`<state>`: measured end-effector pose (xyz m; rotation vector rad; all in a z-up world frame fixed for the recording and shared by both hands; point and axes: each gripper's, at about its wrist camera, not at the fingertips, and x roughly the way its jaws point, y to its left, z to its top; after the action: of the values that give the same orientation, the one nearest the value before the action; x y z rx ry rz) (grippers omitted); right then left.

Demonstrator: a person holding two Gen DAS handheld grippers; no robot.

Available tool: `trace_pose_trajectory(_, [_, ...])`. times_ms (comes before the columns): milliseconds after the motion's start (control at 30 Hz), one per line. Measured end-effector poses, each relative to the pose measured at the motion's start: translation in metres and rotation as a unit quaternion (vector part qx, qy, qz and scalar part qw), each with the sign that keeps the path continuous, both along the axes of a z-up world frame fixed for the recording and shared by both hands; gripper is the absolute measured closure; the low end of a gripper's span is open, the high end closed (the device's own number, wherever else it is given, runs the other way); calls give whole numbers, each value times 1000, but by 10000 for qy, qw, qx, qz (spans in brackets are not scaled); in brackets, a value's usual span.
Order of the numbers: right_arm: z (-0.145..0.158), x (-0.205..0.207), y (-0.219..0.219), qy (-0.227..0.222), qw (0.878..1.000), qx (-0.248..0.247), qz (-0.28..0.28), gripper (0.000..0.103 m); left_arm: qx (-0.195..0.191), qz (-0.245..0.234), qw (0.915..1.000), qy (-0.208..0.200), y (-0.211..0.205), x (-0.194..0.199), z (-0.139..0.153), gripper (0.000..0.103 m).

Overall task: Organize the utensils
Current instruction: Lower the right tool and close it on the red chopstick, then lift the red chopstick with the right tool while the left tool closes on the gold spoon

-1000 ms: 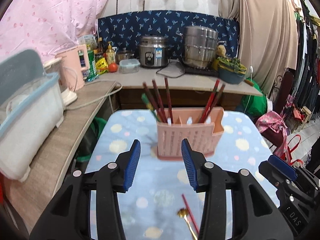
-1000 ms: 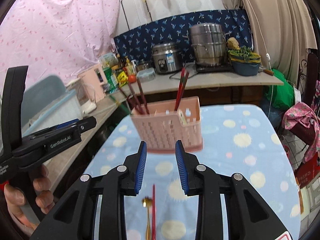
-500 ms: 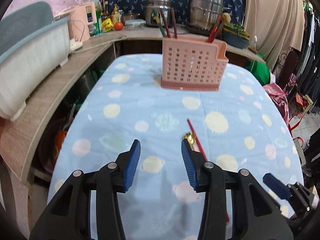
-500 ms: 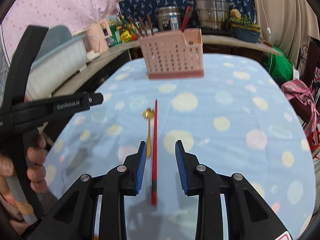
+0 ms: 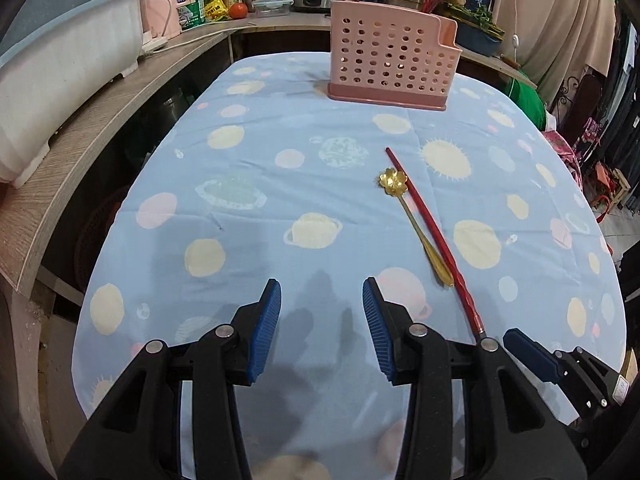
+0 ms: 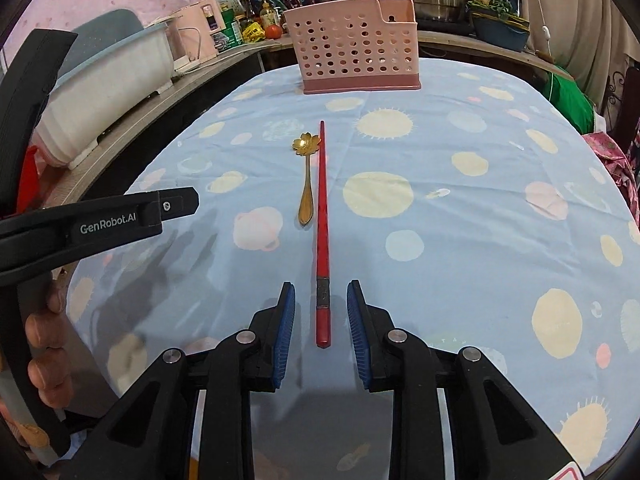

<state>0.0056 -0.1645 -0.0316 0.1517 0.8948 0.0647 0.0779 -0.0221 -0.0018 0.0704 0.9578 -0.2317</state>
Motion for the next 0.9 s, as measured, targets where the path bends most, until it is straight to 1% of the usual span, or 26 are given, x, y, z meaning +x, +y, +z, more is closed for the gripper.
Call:
trace_pose_trajectory(167, [-4,1,1,35,10000,-51,-18,91,36,-41,10000,68,-2,-4,-6,61])
trace_pose_trajectory(267, [-5,1,-1,23,10000,-84,-35,95,55,-61,9999,83,-3,-4,-8,58])
trace_pose_trajectory(467, [-5,0,-9,-3,9998,-107,-163,96,67,-169,9998,129,-11,-4,-11,54])
trace_pose_trajectory(567, [-5,0,-20,7,9995,-36,-323,96,59,-241,9996,156,-17,-4,-13,49])
trace_pose_trajectory(733, [-5,-1,-40,40,9983,126,-565,96,-85,-405,9989,198,-32,2,-12,43])
trace_pose_trajectory(900, [-6,-3,-48,39,9979,211,-619,96,-195,-522,9981,253,-54,10,-18,43])
